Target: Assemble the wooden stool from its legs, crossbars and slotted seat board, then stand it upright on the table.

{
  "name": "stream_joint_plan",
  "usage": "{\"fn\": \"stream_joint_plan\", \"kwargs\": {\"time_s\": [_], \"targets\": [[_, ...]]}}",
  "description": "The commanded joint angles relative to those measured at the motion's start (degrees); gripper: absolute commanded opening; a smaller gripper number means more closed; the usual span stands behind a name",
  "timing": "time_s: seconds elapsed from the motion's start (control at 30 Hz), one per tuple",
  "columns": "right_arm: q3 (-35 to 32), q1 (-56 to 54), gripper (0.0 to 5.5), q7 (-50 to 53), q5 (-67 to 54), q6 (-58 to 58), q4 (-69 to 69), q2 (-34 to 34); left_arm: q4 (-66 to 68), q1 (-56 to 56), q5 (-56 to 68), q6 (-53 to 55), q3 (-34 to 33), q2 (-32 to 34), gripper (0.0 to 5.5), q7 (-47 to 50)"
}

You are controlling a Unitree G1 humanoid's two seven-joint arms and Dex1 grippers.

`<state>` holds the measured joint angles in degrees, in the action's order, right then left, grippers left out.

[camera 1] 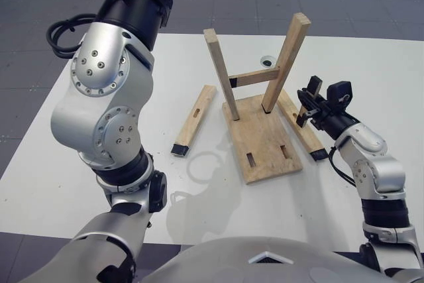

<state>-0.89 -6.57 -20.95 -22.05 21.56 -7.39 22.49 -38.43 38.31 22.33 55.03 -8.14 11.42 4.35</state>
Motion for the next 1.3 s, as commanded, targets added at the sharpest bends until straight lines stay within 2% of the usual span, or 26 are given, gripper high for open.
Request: {"fn": "stream_joint_plan", "kwargs": {"time_s": [0.03,0.37,0.57,0.73,0.97,1.03,1.2,1.3], "targets": [[0.94,-2.03,0.40,-1.96,3.19,-5.55,6.60,-1.93,0.01,-0.09,0.11,1.26,0.53,-0.51,4.81,-0.24],[1.83,-5.33,0.40,-4.53,7.10,-12.44,16.55,-4.87,0.62,0.44,-0.11,1.34,1.03,-1.03,4.81,-0.42],[0.71,0.76,0.40,-4.78,8.69,-19.57,23.03,-5.57,-0.55,-0.65,0.01,2.12,1.12,-1.72,4.81,-0.03],[1.06,8.86,0.40,-2.92,12.54,-28.77,36.39,-5.70,-1.61,-1.77,0.32,3.19,1.29,-2.68,4.81,0.14],[-0.41,8.02,0.40,-1.36,11.43,-31.65,45.55,-5.12,-2.00,-2.54,0.20,3.45,2.12,-3.81,4.81,0.17],[-1.87,4.95,0.40,-0.31,9.85,-30.87,44.20,-5.33,-2.07,-2.97,0.01,3.44,2.28,-4.06,4.81,0.24],[-3.80,-6.05,0.40,4.32,7.55,-27.61,29.40,-7.02,-2.01,-3.30,-0.49,3.27,2.41,-4.10,4.81,0.17],[-4.82,-8.80,0.40,6.48,7.41,-25.11,25.55,-7.10,-1.84,-3.31,-0.73,3.11,2.44,-4.14,4.81,0.09]]}}
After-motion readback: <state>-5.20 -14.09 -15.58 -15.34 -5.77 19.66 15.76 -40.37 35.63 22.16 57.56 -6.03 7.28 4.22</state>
